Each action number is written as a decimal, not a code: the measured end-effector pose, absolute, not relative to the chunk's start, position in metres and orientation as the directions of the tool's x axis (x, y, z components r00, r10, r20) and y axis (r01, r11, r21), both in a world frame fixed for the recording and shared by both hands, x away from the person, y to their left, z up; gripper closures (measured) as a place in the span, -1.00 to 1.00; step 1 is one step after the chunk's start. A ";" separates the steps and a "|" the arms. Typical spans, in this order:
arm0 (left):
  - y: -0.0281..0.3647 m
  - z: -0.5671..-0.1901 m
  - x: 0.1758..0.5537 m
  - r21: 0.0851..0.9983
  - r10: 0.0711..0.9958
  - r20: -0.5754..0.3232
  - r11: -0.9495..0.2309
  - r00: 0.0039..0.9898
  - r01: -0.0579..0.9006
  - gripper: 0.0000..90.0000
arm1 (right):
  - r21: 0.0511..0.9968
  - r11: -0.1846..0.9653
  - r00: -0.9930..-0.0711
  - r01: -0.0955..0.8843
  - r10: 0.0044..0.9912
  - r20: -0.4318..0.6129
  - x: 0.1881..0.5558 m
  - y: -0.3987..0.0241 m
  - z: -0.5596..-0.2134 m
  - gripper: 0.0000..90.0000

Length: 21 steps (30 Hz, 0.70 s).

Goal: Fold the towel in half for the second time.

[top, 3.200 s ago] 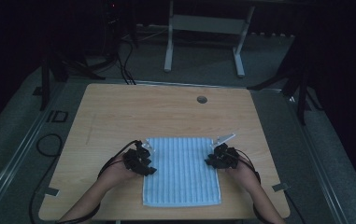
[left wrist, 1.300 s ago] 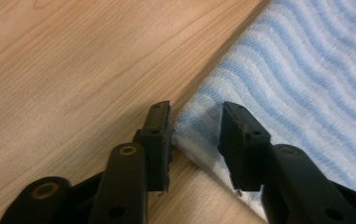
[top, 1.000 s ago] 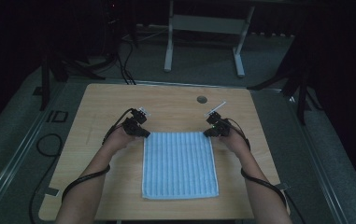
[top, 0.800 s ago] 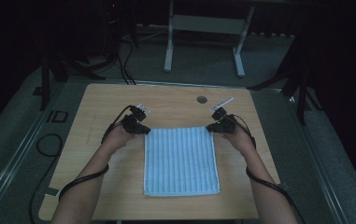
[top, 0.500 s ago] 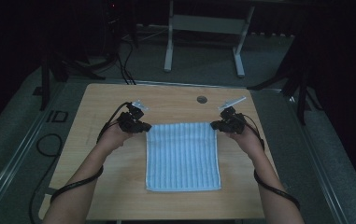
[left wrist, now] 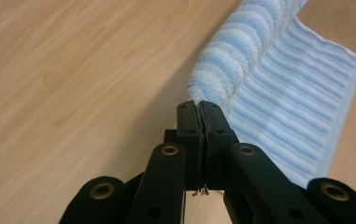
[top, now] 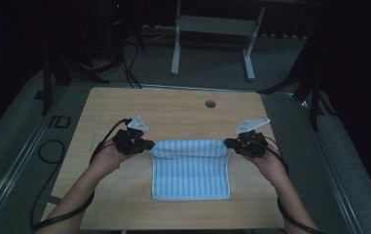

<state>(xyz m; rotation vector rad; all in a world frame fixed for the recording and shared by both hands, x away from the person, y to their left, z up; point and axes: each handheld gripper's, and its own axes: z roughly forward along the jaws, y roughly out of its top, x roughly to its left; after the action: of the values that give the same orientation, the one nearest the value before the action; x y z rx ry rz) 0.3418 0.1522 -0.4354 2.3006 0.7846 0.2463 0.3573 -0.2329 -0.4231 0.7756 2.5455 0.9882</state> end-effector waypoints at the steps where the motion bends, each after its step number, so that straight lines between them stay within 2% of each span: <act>1: 0.153 -0.436 0.338 0.669 0.605 -0.038 -0.575 0.795 0.471 0.94 | 0.693 0.618 -0.810 0.372 0.580 -0.083 0.353 -0.234 -0.423 0.89; 4: 0.153 -0.437 0.324 0.679 0.594 -0.040 -0.573 0.803 0.458 0.94 | 0.694 0.624 -0.815 0.359 0.572 -0.093 0.339 -0.235 -0.426 0.89; 12: 0.144 -0.453 0.298 0.636 0.565 -0.018 -0.630 0.825 0.445 0.94 | 0.680 0.650 -0.832 0.339 0.544 -0.105 0.314 -0.235 -0.440 0.89; 18: 0.133 -0.475 0.285 0.578 0.538 0.014 -0.692 0.843 0.432 0.94 | 0.670 0.649 -0.835 0.360 0.544 -0.079 0.304 -0.238 -0.458 0.89; 21: 0.130 -0.484 0.282 0.560 0.527 0.000 -0.704 0.850 0.437 0.94 | 0.654 0.651 -0.837 0.385 0.544 -0.049 0.300 -0.239 -0.473 0.89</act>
<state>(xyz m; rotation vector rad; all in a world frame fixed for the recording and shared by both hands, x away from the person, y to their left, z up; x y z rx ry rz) 0.2819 0.1303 -0.4845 2.4639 0.7020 0.2155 0.3001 -0.2387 -0.4733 0.7532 2.6293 0.9590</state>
